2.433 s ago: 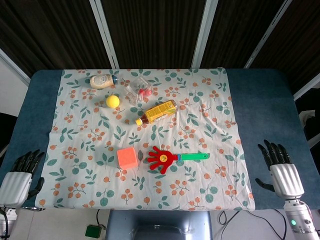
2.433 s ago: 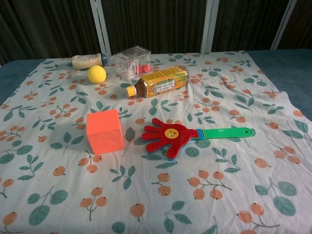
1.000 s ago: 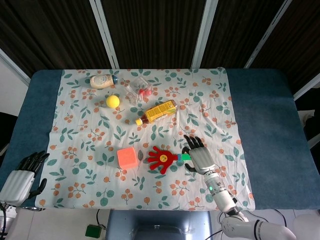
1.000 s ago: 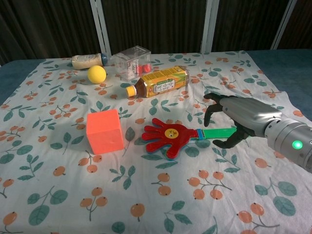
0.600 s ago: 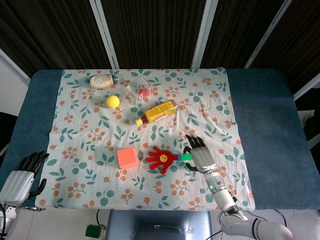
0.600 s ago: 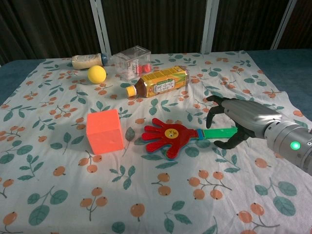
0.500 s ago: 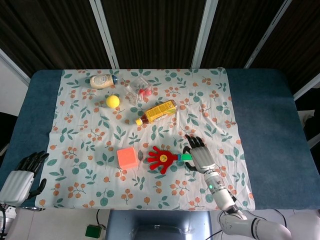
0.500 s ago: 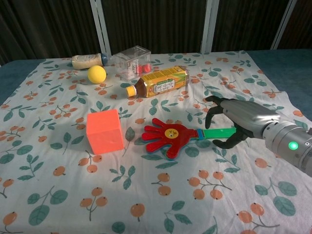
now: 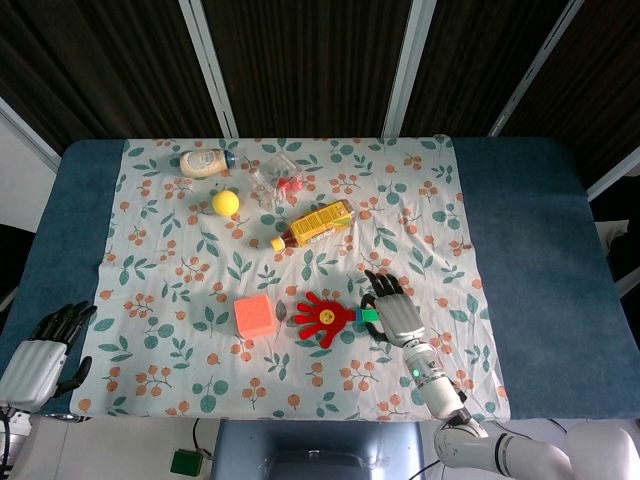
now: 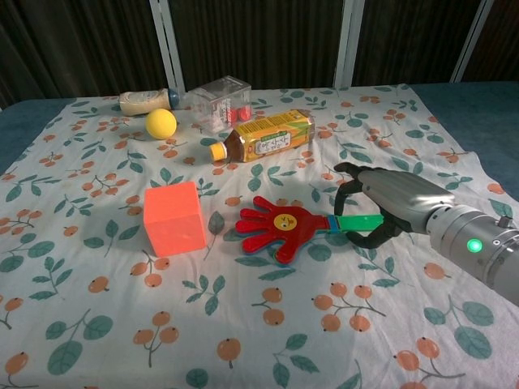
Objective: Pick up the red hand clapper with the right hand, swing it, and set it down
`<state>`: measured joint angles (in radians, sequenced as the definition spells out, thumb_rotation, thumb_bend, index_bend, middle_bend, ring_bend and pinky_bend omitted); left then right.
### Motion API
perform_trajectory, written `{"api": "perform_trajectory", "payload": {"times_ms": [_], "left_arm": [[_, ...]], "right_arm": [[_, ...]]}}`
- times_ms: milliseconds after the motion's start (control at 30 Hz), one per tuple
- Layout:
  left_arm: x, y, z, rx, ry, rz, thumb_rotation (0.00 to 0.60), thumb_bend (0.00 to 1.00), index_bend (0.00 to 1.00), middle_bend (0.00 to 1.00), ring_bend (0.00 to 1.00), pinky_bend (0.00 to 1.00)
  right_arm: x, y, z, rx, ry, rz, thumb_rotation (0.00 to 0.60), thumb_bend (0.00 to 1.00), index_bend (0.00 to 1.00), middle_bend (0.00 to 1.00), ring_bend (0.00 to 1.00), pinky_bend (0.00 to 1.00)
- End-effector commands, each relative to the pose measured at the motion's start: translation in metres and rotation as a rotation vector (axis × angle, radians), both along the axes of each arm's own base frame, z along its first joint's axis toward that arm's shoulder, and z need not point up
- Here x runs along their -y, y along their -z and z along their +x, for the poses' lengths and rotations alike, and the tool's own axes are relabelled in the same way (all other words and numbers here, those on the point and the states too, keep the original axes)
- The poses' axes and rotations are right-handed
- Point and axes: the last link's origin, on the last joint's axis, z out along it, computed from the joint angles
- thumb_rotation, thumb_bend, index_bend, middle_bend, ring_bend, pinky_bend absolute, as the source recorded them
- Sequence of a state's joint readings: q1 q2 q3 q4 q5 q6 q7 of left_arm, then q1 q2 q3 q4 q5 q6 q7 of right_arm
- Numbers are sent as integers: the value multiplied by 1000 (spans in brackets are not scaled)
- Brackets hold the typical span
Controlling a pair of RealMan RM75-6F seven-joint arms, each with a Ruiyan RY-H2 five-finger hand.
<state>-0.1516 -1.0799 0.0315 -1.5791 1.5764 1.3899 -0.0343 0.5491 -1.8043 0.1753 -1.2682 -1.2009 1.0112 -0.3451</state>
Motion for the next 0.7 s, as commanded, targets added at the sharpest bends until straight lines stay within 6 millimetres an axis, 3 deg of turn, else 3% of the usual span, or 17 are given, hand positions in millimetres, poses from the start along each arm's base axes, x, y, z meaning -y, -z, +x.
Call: {"api": "perform_trajectory", "payload": {"times_ms": [33, 433, 700], "left_arm": [[0, 0, 0, -1, -1, 0, 600, 470, 0, 30, 31, 138], [1, 0, 0, -2, 1, 0, 600, 469, 0, 30, 31, 139], [1, -1, 0, -2, 0, 2, 600, 469, 1, 30, 37, 139]], "right_arm": [[0, 0, 0, -1, -3, -2, 600, 427, 540, 0, 0, 0], [-2, 2, 0, -3, 1, 4, 600, 426, 571, 6, 0, 0], [-3, 2, 0, -2, -3, -5, 600, 426, 621, 62, 0, 0]]}}
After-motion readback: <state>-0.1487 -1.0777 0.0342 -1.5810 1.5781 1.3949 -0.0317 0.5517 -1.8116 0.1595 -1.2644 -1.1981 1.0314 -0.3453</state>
